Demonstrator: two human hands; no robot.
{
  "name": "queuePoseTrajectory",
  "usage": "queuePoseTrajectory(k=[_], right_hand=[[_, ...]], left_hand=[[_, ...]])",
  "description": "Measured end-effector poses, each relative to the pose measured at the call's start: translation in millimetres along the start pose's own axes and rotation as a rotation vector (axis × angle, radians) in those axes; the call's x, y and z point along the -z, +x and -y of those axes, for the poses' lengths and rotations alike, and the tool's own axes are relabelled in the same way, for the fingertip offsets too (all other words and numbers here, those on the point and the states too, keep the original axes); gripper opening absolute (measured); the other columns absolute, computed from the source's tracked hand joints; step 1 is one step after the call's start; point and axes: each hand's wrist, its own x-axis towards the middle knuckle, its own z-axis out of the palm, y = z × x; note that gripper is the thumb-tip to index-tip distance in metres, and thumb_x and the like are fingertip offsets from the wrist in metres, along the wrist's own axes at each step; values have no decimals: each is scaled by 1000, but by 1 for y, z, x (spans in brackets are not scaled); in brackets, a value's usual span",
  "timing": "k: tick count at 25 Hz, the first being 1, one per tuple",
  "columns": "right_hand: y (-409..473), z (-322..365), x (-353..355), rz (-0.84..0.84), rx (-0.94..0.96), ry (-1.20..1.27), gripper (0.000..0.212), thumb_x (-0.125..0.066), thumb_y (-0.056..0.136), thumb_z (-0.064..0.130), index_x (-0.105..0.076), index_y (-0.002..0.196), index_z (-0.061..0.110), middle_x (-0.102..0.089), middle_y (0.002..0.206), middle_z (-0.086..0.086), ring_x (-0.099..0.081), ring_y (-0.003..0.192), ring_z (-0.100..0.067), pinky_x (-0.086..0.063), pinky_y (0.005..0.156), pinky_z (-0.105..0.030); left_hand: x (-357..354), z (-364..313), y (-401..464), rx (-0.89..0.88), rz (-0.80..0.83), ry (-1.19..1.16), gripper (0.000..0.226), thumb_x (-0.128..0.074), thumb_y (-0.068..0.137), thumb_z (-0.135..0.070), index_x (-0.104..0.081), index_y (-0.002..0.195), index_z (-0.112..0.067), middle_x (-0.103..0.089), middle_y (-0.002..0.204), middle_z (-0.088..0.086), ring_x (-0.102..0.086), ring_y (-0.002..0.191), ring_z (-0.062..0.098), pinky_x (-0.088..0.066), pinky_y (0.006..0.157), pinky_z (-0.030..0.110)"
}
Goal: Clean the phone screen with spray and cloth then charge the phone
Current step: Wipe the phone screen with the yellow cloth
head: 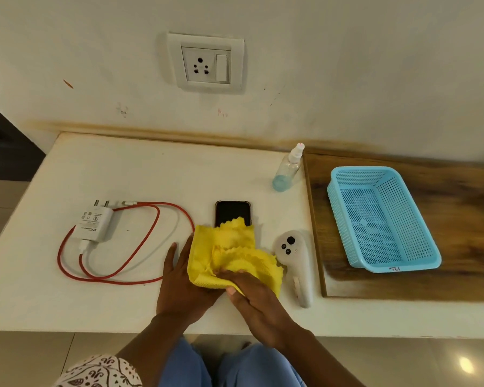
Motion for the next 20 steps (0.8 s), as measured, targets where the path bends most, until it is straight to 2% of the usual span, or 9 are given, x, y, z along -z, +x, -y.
queuePoseTrajectory(k=[3,6,8,10,12,14,16,19,20], right_hand=[[-10,12,7,22,-129,240,27,-35,90,43,-42,108,62,-41,121,40,-38,113,24,-26,93,4],[-22,17,25,52,-286,480,25,-41,93,32,-53,112,41,-56,124,19,-55,105,9,-39,88,-4],[-29,26,44,19,-373,762,23,-49,83,32,-62,103,29,-70,110,7,-68,92,-6,-54,74,-16],[-29,40,68,-107,-311,981,36,-55,77,34,-63,108,20,-74,105,-2,-69,96,-21,-59,71,-30],[-14,58,95,-254,-163,1012,36,-56,76,36,-67,107,20,-74,103,-1,-69,97,-20,-59,70,-32],[13,77,118,-380,-27,832,23,-56,82,42,-71,95,31,-74,101,6,-68,97,-13,-59,74,-26],[47,92,127,-446,54,500,23,-47,90,44,-67,98,39,-70,112,7,-61,110,-13,-51,82,-15],[101,85,112,-372,133,-60,36,-35,98,30,-45,132,26,-64,111,0,-56,105,-19,-42,89,-24],[116,74,101,-290,119,-244,39,-33,99,28,-37,138,23,-58,126,-7,-51,115,-22,-35,98,-29]], left_hand=[[3,1,1,13,99,56,82,-13,87,-72,-54,130,-16,-51,136,15,-47,126,36,-6,111,41],[4,1,0,46,178,115,83,-7,89,-67,-50,133,-12,-43,142,14,-42,130,34,-5,111,42],[1,0,0,52,141,91,79,-18,88,-67,-48,135,-11,-39,145,12,-38,134,32,-8,113,43],[-2,0,1,66,102,44,81,-28,83,-74,-49,133,-14,-44,143,10,-35,136,26,-16,115,47],[-4,1,1,91,88,46,87,-36,78,-78,-44,137,-14,-42,146,8,-32,138,22,-20,114,49],[-5,2,1,102,93,49,91,-36,77,-79,-37,142,-15,-34,150,6,-27,140,21,-20,114,48],[-6,3,0,105,97,42,91,-32,78,-80,-33,144,-17,-29,152,4,-22,142,20,-19,114,48],[-6,4,0,103,90,37,91,-33,78,-80,-33,144,-17,-29,153,4,-23,141,21,-20,114,48],[-6,3,0,102,84,37,91,-34,78,-79,-34,143,-17,-30,152,4,-25,141,21,-21,113,48]])
